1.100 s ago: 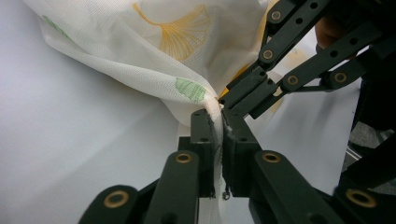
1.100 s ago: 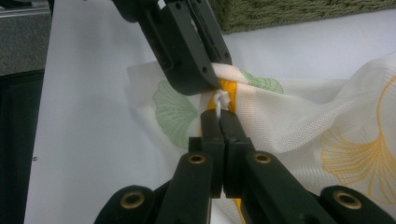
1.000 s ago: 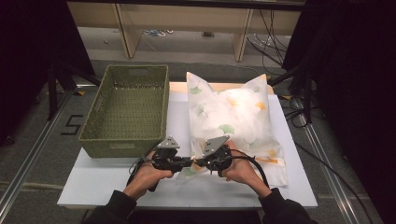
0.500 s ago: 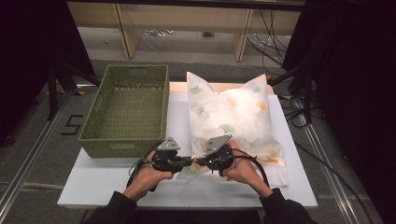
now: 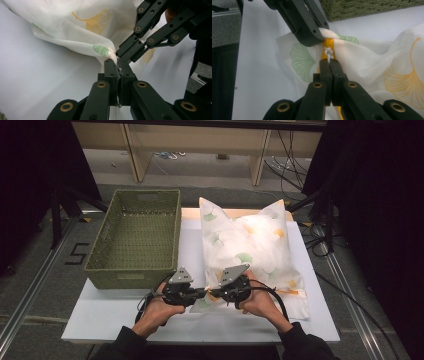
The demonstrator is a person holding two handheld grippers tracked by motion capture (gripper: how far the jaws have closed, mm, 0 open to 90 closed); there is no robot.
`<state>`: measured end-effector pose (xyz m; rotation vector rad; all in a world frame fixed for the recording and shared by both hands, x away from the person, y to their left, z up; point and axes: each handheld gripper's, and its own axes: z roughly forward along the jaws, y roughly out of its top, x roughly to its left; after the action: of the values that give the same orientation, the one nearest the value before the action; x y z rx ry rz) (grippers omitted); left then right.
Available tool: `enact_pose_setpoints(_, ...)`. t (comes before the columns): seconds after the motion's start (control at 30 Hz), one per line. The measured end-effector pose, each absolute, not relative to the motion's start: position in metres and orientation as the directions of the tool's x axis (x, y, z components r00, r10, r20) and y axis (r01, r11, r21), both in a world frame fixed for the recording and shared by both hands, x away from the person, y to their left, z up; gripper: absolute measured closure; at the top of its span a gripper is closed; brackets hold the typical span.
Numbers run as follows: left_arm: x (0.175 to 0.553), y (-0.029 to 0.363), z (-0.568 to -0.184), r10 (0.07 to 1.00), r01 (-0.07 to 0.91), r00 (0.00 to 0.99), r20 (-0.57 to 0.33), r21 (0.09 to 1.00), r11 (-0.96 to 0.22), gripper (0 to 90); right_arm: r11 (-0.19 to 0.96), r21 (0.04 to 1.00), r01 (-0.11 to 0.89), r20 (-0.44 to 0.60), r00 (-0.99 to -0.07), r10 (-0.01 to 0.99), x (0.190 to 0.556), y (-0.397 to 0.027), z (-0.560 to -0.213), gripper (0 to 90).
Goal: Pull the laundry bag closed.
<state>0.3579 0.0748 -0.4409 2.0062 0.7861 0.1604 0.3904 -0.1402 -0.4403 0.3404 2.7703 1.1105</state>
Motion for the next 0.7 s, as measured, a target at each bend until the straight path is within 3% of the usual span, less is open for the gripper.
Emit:
enact_pose_setpoints(0.37,0.352,0.083,-0.436,0.588,0.443,0.787,-0.186,0.834,-0.328,86.5,0.709,0.678,0.196,-0.039,-0.953,0.301,0.391,-0.144,-0.44,90.0)
enact_pose_setpoints(0.7,0.366,0.086,-0.446,0.58,0.538,0.75,-0.319,0.804,-0.253,77.6,0.724,0.672,0.157,-0.067,-0.96,0.27,0.388,-0.141,-0.439,90.0)
